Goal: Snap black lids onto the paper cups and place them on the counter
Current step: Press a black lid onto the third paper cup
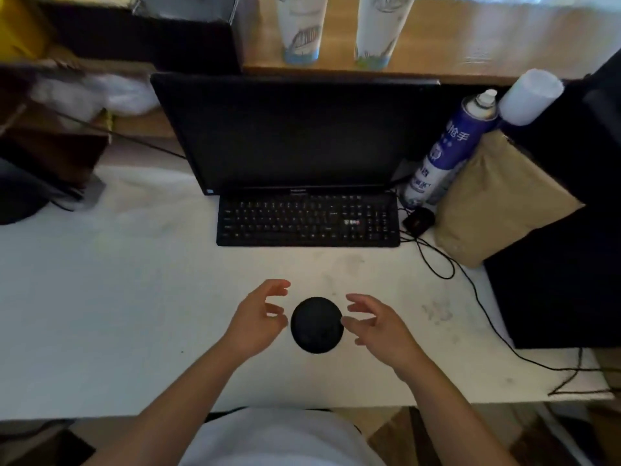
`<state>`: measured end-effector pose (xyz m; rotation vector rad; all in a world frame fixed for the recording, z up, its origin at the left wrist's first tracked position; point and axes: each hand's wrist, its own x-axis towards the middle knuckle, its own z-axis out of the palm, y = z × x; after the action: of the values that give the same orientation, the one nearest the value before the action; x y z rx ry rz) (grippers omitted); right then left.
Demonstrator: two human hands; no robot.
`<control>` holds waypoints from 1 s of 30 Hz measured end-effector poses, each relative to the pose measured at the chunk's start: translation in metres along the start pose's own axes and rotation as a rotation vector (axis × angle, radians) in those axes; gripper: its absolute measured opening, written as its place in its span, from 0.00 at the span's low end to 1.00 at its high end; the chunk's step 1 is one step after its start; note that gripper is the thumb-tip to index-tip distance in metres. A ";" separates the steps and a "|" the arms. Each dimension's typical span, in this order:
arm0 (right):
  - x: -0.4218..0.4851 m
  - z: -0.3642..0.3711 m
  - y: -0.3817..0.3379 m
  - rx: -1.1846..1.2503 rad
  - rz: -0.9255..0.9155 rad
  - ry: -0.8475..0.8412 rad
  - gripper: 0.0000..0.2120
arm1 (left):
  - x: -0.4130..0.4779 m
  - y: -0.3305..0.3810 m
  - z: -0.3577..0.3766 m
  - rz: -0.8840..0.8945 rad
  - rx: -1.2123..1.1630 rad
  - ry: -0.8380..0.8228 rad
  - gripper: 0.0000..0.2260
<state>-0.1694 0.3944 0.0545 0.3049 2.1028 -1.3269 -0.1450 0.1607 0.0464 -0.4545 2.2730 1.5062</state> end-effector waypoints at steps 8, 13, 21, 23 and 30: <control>-0.011 0.033 0.008 0.165 0.006 -0.054 0.20 | -0.008 -0.028 0.031 0.017 0.079 -0.181 0.34; -0.009 0.038 0.007 0.302 0.049 -0.061 0.17 | -0.010 -0.035 0.032 0.054 0.005 -0.109 0.33; -0.013 0.037 -0.016 0.559 0.296 -0.164 0.14 | -0.021 -0.016 0.004 -0.011 -0.100 -0.187 0.23; -0.015 0.038 -0.022 0.474 0.311 -0.186 0.16 | -0.027 -0.006 -0.007 -0.066 -0.078 -0.272 0.12; -0.018 0.042 -0.039 0.106 0.239 -0.339 0.26 | -0.036 -0.007 -0.015 -0.105 -0.026 -0.493 0.31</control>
<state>-0.1593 0.3418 0.0817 0.3382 1.6637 -1.2512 -0.1122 0.1461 0.0632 -0.1774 1.8201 1.4091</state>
